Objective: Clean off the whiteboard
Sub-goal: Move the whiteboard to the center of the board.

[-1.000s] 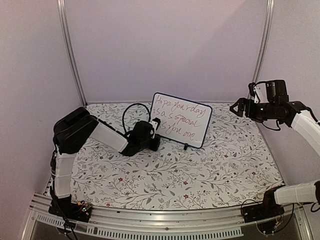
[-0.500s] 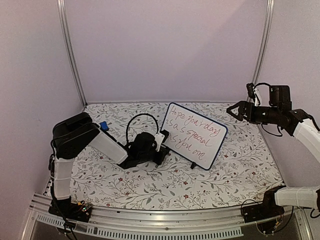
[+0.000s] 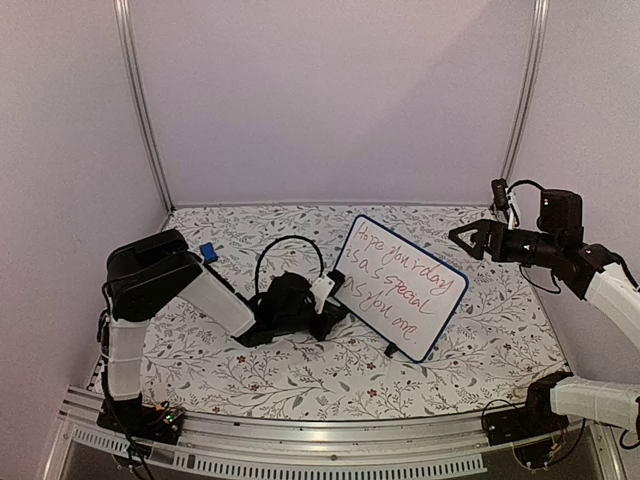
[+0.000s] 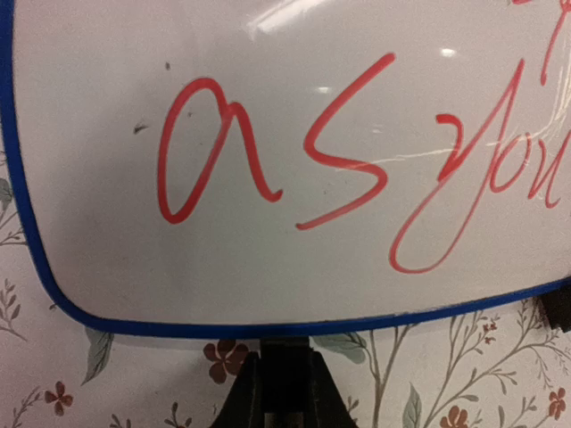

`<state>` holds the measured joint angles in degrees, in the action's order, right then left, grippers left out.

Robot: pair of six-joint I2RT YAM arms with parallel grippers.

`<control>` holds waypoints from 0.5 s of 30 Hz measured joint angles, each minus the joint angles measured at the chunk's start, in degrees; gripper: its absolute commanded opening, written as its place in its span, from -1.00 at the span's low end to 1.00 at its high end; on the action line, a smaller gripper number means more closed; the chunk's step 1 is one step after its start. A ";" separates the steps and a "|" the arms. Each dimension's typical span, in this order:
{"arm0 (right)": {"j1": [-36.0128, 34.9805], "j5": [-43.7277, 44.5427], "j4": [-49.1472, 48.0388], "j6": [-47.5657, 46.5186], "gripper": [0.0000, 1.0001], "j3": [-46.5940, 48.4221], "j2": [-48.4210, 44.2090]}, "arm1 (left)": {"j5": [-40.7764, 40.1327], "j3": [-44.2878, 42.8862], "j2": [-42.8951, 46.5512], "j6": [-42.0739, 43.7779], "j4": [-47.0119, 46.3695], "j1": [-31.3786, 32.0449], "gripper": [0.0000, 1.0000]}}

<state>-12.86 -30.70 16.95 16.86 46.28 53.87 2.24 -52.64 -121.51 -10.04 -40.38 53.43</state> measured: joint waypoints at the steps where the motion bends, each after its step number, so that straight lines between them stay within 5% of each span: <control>1: 0.00 0.00 -0.42 0.04 0.98 -0.15 -0.04 | 0.09 0.15 0.00 0.00 -0.28 0.00 -1.00; 8: 0.00 0.15 -1.57 0.04 0.98 -0.61 0.09 | 0.17 1.42 0.33 -0.17 -1.55 0.09 -0.47; 15: -0.04 1.36 -2.03 0.00 0.98 -0.61 -0.04 | -0.46 5.53 6.67 -1.44 -3.17 0.33 0.52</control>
<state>-12.91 -29.34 14.92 16.86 45.67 53.82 1.78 -47.11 -114.85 -11.49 -43.55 53.76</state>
